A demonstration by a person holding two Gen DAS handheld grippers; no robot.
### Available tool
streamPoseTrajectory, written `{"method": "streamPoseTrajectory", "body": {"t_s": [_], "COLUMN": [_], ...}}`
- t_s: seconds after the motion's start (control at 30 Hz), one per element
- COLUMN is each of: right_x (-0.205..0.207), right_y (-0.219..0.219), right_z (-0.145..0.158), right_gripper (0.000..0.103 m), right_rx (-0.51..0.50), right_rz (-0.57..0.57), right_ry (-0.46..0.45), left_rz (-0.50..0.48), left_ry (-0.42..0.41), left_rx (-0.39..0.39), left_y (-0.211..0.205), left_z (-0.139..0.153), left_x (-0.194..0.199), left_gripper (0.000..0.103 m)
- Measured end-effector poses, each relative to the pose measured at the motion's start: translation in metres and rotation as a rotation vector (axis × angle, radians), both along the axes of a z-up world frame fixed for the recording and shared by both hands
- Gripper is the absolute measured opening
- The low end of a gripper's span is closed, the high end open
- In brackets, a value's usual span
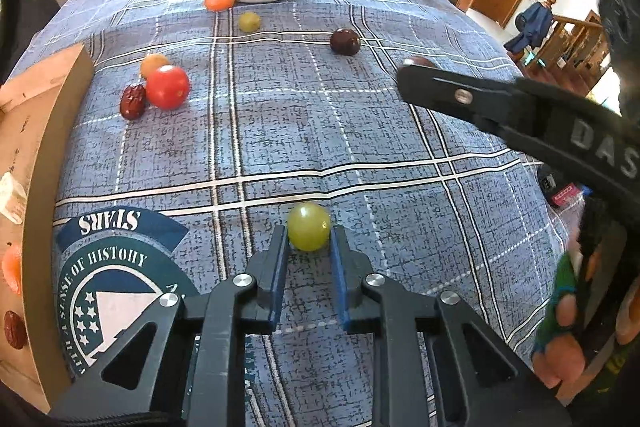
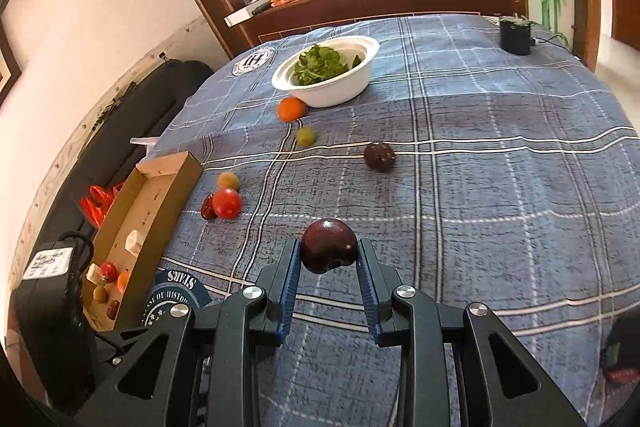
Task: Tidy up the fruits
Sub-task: 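Grasp the green grape with the left tool while the right tool grasps the dark plum, then carry the grape and plum over the cardboard tray with both tools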
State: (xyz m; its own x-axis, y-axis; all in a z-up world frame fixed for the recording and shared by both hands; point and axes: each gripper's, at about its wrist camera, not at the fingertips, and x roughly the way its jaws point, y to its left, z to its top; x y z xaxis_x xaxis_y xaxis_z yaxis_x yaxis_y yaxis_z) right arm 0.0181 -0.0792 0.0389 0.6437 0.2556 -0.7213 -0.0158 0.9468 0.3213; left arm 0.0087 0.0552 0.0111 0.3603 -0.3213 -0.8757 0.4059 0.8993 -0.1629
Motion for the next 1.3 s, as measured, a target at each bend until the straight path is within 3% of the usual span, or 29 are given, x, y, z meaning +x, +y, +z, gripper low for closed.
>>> {"method": "streamPoseTrajectory", "body": {"t_s": [0.23,0.57,1.3], "right_x": [-0.016,-0.022,-0.015], "right_y": [0.001,0.035,0.103], "right_z": [0.010,0.018,0.026], "right_gripper": [0.029,0.029,0.029], "right_rx": [0.000,0.000,-0.023], "right_rz": [0.002,0.073,0.212], "right_ry": [-0.020,-0.038,-0.044], "left_rz": [0.067,0.179,0.298], "left_ry": [-0.030,-0.079,-0.133], "left_rx": [-0.033,-0.012,0.026], "left_y": [0.034,0.076,0.133], "left_z": [0.018,0.035,0.051], "left_x": [-0.003,-0.007,-0.008], "left_gripper": [0.017,0.017,0.018]}}
